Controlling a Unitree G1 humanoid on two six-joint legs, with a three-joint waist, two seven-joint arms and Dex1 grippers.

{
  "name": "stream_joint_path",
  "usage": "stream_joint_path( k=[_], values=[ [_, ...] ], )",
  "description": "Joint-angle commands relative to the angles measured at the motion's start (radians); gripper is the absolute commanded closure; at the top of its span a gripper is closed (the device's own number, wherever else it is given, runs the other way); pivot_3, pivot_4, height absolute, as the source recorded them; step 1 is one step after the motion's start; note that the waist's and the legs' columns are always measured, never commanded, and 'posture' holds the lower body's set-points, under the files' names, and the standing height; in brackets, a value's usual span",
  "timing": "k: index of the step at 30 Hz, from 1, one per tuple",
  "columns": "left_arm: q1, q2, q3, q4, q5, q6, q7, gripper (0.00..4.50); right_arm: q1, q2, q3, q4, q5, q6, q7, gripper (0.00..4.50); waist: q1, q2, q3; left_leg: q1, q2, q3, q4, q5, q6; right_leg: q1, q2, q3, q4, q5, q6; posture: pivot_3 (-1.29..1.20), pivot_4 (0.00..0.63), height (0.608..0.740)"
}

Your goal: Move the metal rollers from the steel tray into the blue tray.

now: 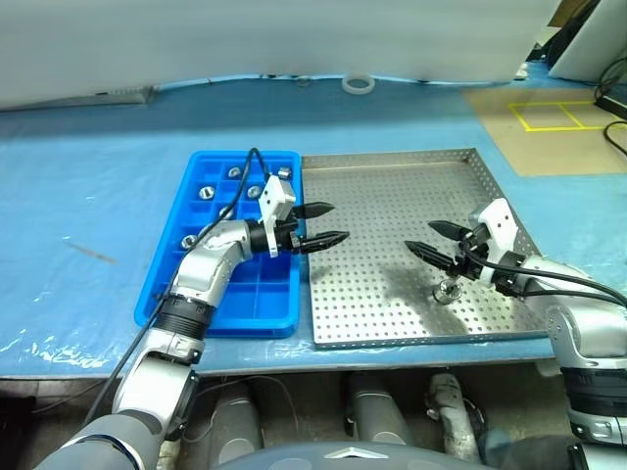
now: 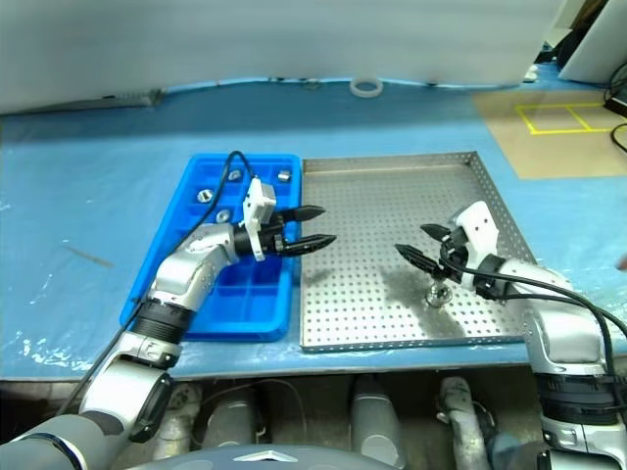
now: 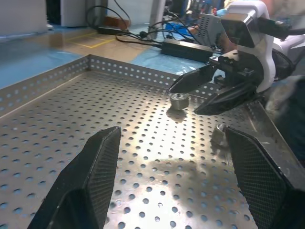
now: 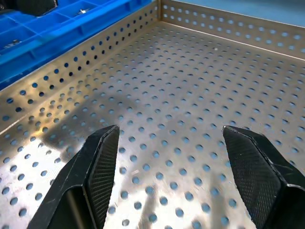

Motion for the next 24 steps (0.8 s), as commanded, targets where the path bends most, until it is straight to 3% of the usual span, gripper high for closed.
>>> stream_joint_path(
  k=[1, 24],
  values=[
    [-0.010, 0.001, -0.010, -0.007, 0.008, -0.029, -0.022, 0.84, 0.027, -0.017, -0.045, -0.057, 0.035, 0.010, -0.001, 0.88, -0.012, 0.000, 0.000, 0.000, 0.000, 0.000, 0.000, 0.000, 0.000, 0.000, 0.000, 0.000, 0.000, 0.000, 0.000, -0.51, 0.150, 0.740],
    [0.001, 0.008, -0.001, -0.017, 0.021, -0.039, -0.022, 0.84, 0.028, -0.078, -0.039, 0.044, -0.007, -0.061, 0.020, 0.88, -0.041, 0.000, 0.000, -0.002, -0.001, 0.000, 0.001, -0.001, 0.002, 0.000, 0.000, 0.000, -0.003, 0.000, 0.000, -0.48, 0.150, 0.740]
  ],
)
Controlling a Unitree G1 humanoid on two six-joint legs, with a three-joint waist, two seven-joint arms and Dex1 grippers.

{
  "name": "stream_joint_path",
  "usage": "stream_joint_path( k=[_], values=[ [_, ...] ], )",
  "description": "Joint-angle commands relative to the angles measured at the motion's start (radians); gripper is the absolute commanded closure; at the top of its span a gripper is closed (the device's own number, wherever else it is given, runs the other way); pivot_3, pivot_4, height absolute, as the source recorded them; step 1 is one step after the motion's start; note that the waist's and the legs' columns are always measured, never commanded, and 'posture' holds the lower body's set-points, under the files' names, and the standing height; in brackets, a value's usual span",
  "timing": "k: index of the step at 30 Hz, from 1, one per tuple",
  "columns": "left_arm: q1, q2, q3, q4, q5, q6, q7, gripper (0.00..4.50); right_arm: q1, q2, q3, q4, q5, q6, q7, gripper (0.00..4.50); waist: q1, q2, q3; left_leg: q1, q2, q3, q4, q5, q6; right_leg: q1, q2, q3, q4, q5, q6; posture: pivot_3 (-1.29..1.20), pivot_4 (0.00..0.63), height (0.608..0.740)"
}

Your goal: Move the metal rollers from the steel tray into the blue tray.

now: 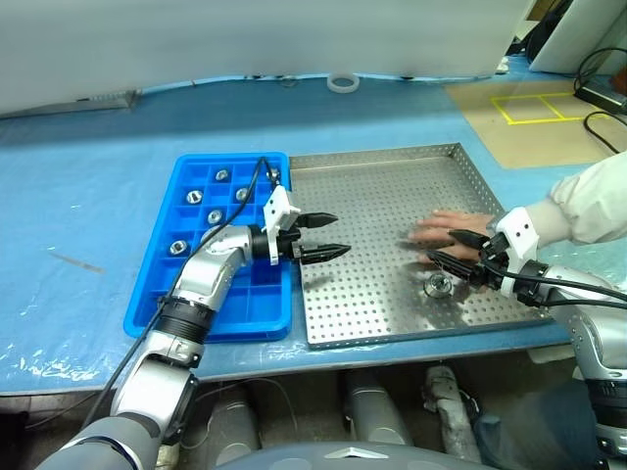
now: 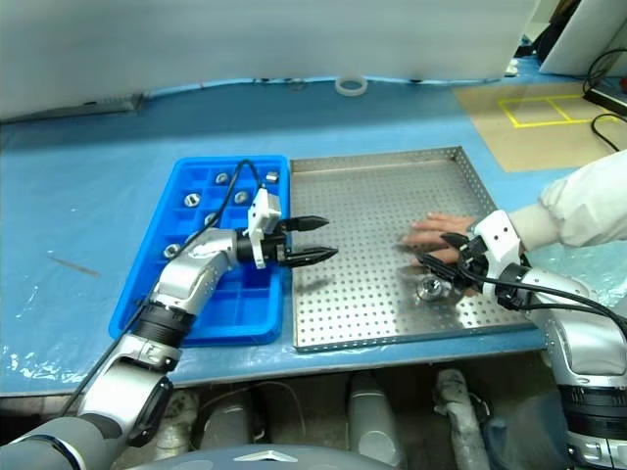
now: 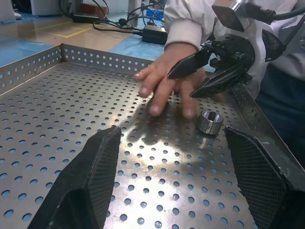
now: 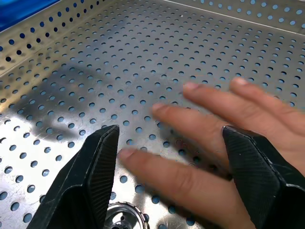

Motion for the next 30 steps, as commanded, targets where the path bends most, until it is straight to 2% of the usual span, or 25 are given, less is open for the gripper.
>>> stream_joint_path(
  k=[1, 30],
  values=[
    [-0.012, 0.008, 0.010, -0.028, -0.005, -0.014, 0.000, 0.84, -0.014, -0.010, -0.020, -0.003, 0.006, -0.022, 0.006, 0.88, 0.000, 0.000, 0.000, 0.000, 0.000, 0.000, 0.000, 0.000, 0.000, 0.000, 0.000, 0.000, 0.000, 0.000, 0.000, -0.48, 0.150, 0.740],
    [0.001, 0.018, 0.001, -0.033, 0.012, -0.032, 0.005, 0.84, -0.032, 0.005, 0.012, 0.003, 0.006, -0.026, 0.016, 0.88, 0.000, 0.000, 0.000, 0.000, 0.000, 0.000, 0.000, 0.000, 0.000, 0.000, 0.000, 0.000, 0.000, 0.000, 0.000, -0.47, 0.150, 0.740]
  ],
)
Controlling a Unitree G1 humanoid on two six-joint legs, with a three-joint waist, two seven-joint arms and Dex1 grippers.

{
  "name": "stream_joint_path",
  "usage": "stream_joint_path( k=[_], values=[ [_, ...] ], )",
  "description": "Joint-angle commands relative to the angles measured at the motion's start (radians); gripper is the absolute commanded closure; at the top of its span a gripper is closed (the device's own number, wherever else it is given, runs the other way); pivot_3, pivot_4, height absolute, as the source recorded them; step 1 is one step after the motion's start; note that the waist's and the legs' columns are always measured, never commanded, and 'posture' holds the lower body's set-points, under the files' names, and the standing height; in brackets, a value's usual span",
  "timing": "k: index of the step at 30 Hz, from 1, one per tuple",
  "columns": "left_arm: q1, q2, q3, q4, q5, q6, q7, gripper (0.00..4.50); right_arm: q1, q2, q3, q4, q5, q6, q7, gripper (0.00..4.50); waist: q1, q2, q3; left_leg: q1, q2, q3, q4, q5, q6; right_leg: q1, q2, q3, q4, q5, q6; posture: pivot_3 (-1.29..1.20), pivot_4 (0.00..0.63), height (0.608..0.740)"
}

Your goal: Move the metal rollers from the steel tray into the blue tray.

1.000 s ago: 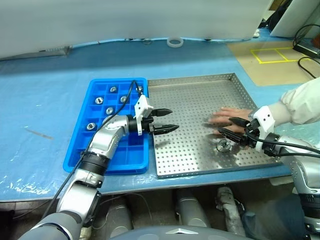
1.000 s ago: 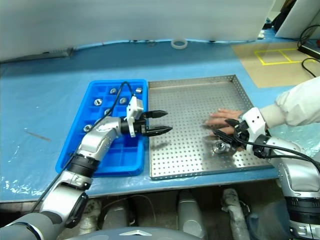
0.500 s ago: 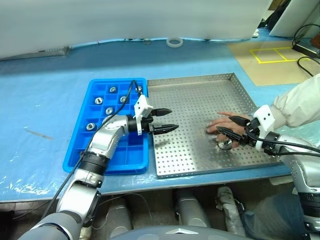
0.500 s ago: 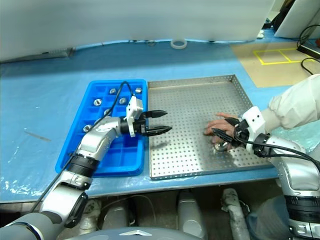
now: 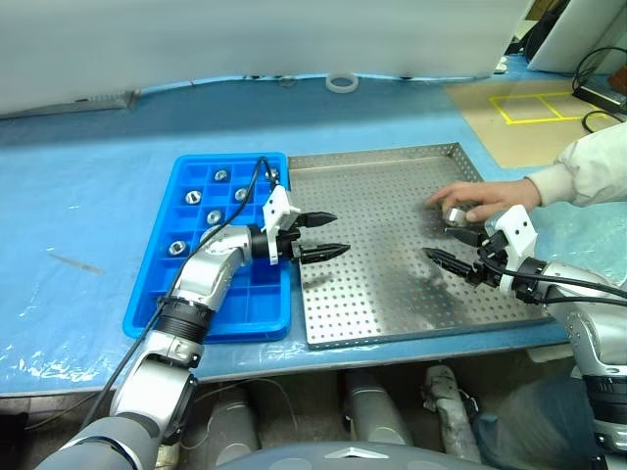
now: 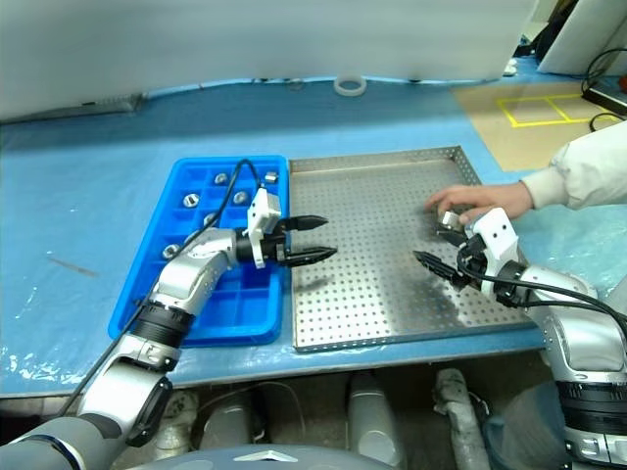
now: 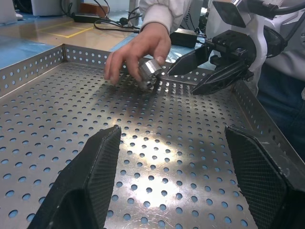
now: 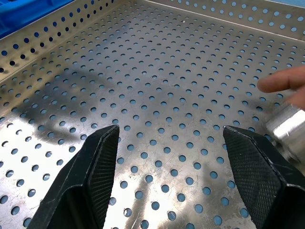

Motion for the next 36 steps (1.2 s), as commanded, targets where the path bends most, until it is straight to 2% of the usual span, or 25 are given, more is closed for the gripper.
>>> stream_joint_path(
  k=[1, 13, 26, 36],
  values=[
    [0.001, 0.009, 0.005, -0.035, 0.002, -0.019, 0.001, 0.84, -0.018, 0.003, 0.005, -0.011, 0.005, -0.013, 0.003, 0.88, 0.001, 0.000, 0.000, 0.000, 0.000, 0.000, 0.000, 0.000, 0.000, 0.000, 0.000, 0.000, 0.000, 0.000, 0.000, -0.46, 0.150, 0.740],
    [0.030, 0.036, 0.012, -0.073, 0.005, -0.018, 0.034, 0.84, -0.116, 0.017, 0.088, 0.082, -0.036, -0.053, 0.030, 0.88, 0.006, 0.000, 0.000, 0.000, 0.000, 0.000, 0.000, 0.000, 0.000, 0.000, 0.000, 0.000, 0.001, 0.000, 0.000, -0.39, 0.150, 0.740],
    [0.098, 0.082, 0.024, -0.172, -0.011, 0.016, 0.086, 0.84, -0.230, 0.048, 0.164, 0.194, -0.069, -0.101, 0.076, 0.88, 0.035, 0.000, 0.000, 0.001, 0.001, 0.000, 0.000, 0.001, 0.000, 0.000, 0.000, 0.000, 0.003, 0.000, -0.001, -0.30, 0.150, 0.740],
    [0.111, 0.097, 0.020, -0.197, -0.012, 0.026, 0.103, 0.84, -0.251, 0.060, 0.174, 0.216, -0.075, -0.115, 0.088, 0.88, 0.059, 0.000, 0.000, 0.001, 0.001, 0.000, 0.000, 0.001, 0.000, 0.000, 0.000, 0.000, 0.003, 0.000, -0.001, -0.29, 0.150, 0.740]
  ],
)
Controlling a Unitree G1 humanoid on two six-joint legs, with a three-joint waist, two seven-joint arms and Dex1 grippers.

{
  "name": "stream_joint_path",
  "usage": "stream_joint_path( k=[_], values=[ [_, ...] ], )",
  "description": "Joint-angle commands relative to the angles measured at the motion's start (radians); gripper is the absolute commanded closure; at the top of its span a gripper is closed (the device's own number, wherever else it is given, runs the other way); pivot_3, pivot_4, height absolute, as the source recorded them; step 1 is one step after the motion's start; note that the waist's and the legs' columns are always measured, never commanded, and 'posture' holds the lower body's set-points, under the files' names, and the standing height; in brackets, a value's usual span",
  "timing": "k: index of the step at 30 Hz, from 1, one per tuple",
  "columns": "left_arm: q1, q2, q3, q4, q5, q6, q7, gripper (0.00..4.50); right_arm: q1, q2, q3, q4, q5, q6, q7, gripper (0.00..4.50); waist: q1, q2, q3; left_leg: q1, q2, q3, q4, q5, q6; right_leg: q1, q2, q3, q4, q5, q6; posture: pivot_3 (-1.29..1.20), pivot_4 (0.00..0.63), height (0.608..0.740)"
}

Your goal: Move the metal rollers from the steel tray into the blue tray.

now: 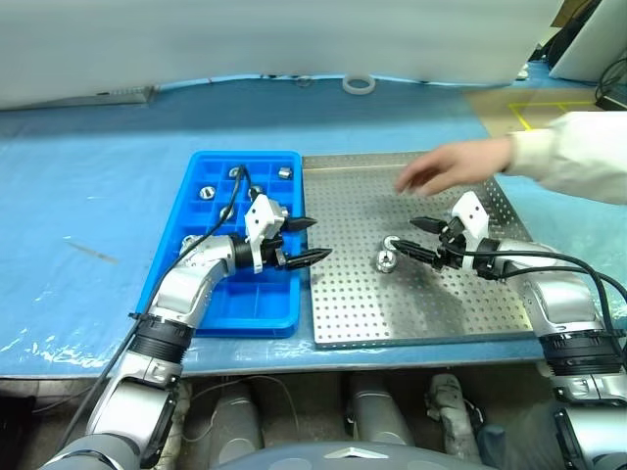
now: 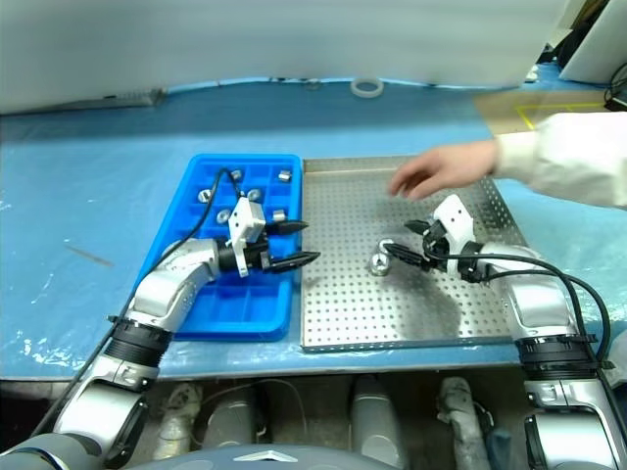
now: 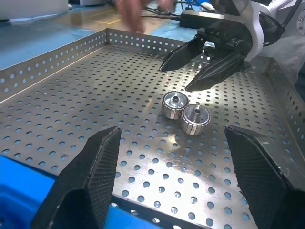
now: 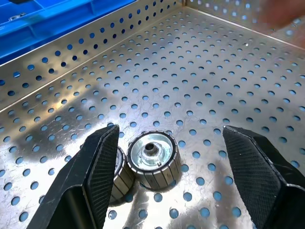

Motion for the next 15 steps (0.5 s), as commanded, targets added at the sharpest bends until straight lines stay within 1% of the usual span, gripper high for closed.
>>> stream_joint_path(
  k=[1, 7, 11, 15],
  values=[
    [-0.003, 0.006, 0.014, -0.041, -0.009, -0.002, 0.004, 0.84, -0.014, 0.002, -0.013, -0.021, 0.005, -0.015, 0.007, 0.88, 0.002, 0.000, 0.000, 0.000, 0.000, 0.000, 0.000, 0.000, 0.000, 0.000, 0.000, 0.000, 0.000, 0.000, 0.000, -0.29, 0.150, 0.740],
    [-0.006, 0.007, 0.013, -0.039, -0.007, -0.003, 0.003, 0.84, 0.002, -0.007, 0.013, -0.025, -0.027, -0.003, 0.004, 0.88, 0.005, 0.000, 0.000, 0.000, 0.000, 0.000, 0.000, 0.000, 0.000, 0.000, 0.000, 0.000, 0.000, 0.000, 0.000, -0.29, 0.150, 0.740],
    [0.000, 0.010, 0.014, -0.040, -0.005, -0.005, 0.006, 0.84, -0.028, 0.001, -0.016, -0.042, 0.050, 0.126, 0.022, 0.88, 0.005, 0.000, 0.000, 0.000, 0.000, 0.000, 0.000, 0.000, 0.000, 0.000, 0.000, 0.000, 0.000, 0.000, 0.000, -0.30, 0.150, 0.740],
    [0.008, 0.010, 0.011, -0.044, -0.003, -0.005, 0.012, 0.84, -0.028, -0.027, 0.019, -0.047, 0.024, 0.170, 0.028, 0.88, 0.007, 0.000, 0.000, 0.001, 0.000, 0.000, 0.000, 0.000, 0.000, 0.000, 0.000, 0.001, 0.000, 0.000, 0.000, -0.29, 0.150, 0.740]
  ],
)
